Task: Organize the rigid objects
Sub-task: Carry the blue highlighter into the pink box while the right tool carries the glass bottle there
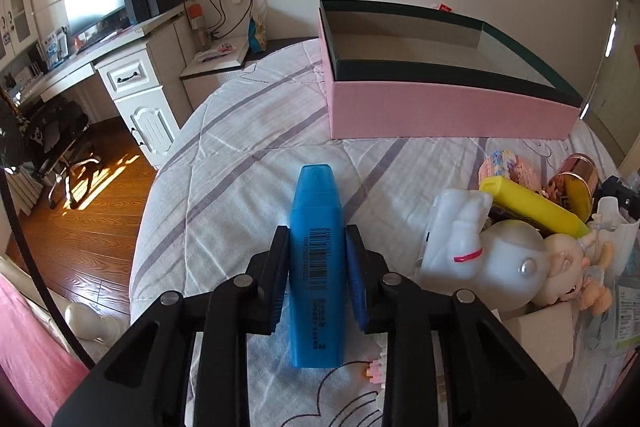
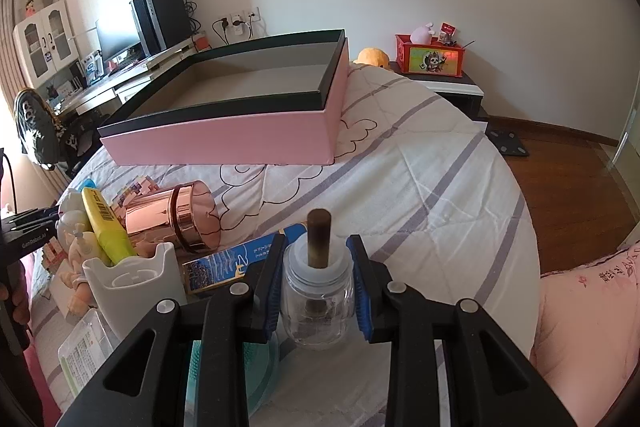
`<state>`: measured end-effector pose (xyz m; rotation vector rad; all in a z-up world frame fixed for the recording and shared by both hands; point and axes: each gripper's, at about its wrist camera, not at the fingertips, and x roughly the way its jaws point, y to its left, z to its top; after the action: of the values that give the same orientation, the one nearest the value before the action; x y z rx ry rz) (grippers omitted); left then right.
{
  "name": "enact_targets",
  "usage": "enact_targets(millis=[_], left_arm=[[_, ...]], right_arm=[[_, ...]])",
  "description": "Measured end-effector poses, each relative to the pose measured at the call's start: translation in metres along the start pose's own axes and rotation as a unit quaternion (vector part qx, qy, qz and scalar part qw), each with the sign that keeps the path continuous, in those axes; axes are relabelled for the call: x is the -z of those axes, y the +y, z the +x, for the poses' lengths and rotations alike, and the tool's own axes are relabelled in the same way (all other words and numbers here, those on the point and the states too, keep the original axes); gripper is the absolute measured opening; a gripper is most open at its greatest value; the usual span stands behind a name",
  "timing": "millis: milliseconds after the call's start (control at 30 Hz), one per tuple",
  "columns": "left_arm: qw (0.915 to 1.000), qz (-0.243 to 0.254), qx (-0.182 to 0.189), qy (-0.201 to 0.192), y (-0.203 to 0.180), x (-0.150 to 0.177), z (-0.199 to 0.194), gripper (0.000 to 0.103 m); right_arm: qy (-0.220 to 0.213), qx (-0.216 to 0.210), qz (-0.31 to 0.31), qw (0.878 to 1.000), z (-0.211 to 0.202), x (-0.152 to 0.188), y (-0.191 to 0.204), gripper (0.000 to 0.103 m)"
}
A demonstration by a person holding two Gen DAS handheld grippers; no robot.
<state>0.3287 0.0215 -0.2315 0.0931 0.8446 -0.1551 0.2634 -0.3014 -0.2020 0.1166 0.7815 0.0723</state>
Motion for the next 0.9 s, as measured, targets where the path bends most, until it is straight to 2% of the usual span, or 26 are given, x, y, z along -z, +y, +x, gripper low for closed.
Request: enact_targets(millis=[200, 333, 500, 633, 733, 833, 900], left_arm=[[0.9998, 0.003, 0.014, -0.014, -0.005, -0.006, -0.012, 0.027], [0.9985, 0.0, 0.046, -0.028, -0.01, -0.021, -0.022, 0.027], [0.9953, 0.026, 0.075, -0.055, -0.031, -0.057, -0.034, 0.027], [0.991, 0.055, 0.095, -0.077, -0.054, -0.099, -0.038, 0.027], [0.9897, 0.066, 0.106, -0.07, -0.069, -0.131, -0.024, 0.027], [0.9911, 0.072, 0.102, -0.046, -0.081, -0.155, 0.004, 0.027], [0.9921, 0.07, 0.102, -0.022, -0.085, -0.163, 0.026, 0.027]], right_arm=[[-0.007, -0.001, -0.006, 1.0, -0.006, -0.004, 0.0, 0.03], [-0.02, -0.006, -0.016, 1.0, -0.011, -0.02, 0.004, 0.03], [-0.04, -0.022, -0.046, 0.998, -0.011, -0.055, 0.02, 0.03], [-0.056, -0.041, -0.073, 0.995, -0.001, -0.093, 0.039, 0.03], [-0.05, -0.054, -0.079, 0.994, 0.019, -0.121, 0.051, 0.03], [-0.028, -0.06, -0.083, 0.994, 0.049, -0.141, 0.062, 0.03], [0.001, -0.059, -0.084, 0.995, 0.073, -0.148, 0.067, 0.03]])
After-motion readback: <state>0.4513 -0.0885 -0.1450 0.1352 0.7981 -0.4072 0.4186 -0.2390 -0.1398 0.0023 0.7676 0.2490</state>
